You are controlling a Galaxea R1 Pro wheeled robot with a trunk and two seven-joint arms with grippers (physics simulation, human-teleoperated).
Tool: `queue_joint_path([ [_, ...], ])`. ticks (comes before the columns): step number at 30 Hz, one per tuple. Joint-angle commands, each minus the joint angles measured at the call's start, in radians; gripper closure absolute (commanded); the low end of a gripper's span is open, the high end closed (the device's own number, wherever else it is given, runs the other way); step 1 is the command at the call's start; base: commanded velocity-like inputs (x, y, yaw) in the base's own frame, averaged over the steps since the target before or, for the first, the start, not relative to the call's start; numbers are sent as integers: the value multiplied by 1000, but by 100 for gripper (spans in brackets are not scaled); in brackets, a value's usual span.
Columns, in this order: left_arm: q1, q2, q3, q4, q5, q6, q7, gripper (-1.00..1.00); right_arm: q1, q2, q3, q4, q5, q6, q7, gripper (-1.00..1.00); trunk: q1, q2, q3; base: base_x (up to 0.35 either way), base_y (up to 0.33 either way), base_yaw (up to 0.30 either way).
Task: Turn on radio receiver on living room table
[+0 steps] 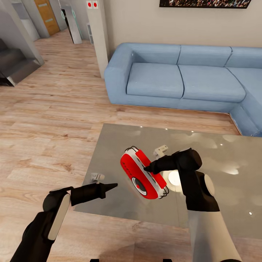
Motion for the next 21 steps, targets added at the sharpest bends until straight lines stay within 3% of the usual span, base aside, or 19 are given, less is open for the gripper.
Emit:
queue_joint_path([
  [1, 0, -2, -1, 1, -1, 0, 0, 100, 0, 0, 0, 0, -4, 2, 1, 100, 0, 0, 0, 0, 0, 0],
  [6, 0, -23, -8, 8, -33, -2, 22, 100, 0, 1, -2, 0, -4, 2, 9, 100, 0, 0, 0, 0, 0, 0],
  [10, 0, -55, -10, 9, -46, -2, 28, 100, 0, 1, -5, -2, -5, 2, 22, 100, 0, 0, 0, 0, 0, 0],
  [13, 0, -68, -11, 9, -51, -3, 30, 100, 0, 1, -5, -3, -45, 2, 35, 100, 0, 0, 0, 0, 0, 0],
  [17, 0, -70, -11, 9, -53, -3, 30, 100, 0, -5, -1, -6, -140, 2, 37, 100, 0, 0, 0, 0, 0, 0],
  [21, 0, -68, -11, 10, -78, -4, 29, 100, 0, -30, 3, -8, -170, 2, 37, 100, 0, 0, 0, 0, 0, 0],
])
